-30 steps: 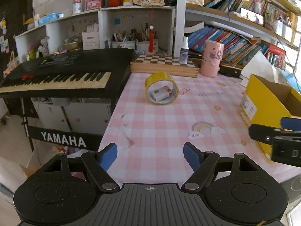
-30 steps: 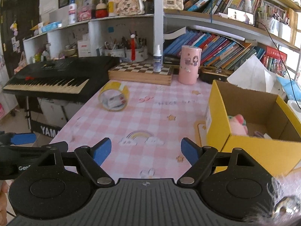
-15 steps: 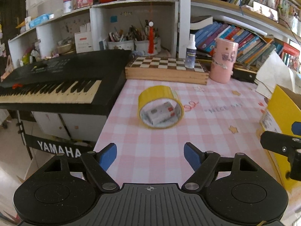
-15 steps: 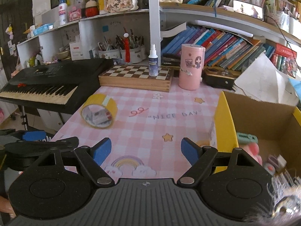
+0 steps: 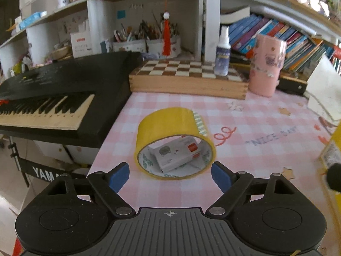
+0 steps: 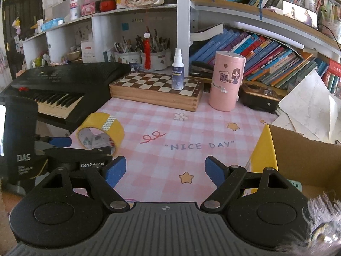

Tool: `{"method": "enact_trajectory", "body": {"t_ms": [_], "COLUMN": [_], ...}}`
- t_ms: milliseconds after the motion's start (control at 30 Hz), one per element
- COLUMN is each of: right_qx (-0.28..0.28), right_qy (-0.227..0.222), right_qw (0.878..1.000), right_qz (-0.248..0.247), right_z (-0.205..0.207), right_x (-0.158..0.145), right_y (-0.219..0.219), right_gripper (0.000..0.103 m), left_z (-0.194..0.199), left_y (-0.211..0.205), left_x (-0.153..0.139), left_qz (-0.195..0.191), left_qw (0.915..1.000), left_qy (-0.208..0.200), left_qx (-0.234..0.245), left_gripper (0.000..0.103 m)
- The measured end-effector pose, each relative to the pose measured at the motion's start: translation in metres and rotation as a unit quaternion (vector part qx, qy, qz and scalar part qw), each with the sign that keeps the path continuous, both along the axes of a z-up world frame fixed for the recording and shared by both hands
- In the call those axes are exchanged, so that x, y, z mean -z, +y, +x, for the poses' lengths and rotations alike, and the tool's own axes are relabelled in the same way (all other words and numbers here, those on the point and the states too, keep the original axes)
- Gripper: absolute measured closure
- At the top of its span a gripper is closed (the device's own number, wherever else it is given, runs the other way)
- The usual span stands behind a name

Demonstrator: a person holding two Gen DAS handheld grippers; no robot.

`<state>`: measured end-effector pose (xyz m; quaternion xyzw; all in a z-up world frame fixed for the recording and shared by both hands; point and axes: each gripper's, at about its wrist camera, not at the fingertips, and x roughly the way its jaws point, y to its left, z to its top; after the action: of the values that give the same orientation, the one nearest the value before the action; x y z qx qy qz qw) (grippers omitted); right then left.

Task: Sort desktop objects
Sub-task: 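Reach the left tool to the yellow tape roll while the right tool approaches the white box, then grasp the yellow tape roll with the left tool while the right tool grasps the white box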

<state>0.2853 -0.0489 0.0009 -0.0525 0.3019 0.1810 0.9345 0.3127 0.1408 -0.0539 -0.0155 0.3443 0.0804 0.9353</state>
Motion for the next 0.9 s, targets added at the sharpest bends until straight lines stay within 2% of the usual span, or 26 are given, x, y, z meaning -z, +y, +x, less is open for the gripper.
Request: {"method": "enact_trajectory", "body": {"t_ms": [367, 633, 767, 900], "right_qx": [-0.013, -0.016, -0.022, -0.028], "right_qy": [0.022, 0.033, 0.037, 0.04], "right_qw": [1.0, 0.999, 0.999, 0.999], "right_qz": [-0.009, -0.016, -0.015, -0.016], "right_z": [0.025, 0.033, 0.035, 0.037], "right_x": [0.012, 0.017, 0.019, 0.021], "right_y": [0.004, 0.004, 0.007, 0.009], "right_gripper": [0.023, 0.023, 0.023, 0.023], "left_z": [0.025, 0.02, 0.017, 0.011], "left_y": [-0.006, 0.002, -0.001, -0.001], "left_x": [0.02, 0.013, 0.008, -0.003], "left_qz": [0.012, -0.002, 0.013, 0.053], "left_qw": [0.9997, 1.0, 0.9999, 0.9976], "left_qy": [0.023, -0.001, -0.004, -0.028], "left_qx": [0.003, -0.004, 0.004, 0.032], "left_gripper": [0.016, 0.016, 0.016, 0.016]}}
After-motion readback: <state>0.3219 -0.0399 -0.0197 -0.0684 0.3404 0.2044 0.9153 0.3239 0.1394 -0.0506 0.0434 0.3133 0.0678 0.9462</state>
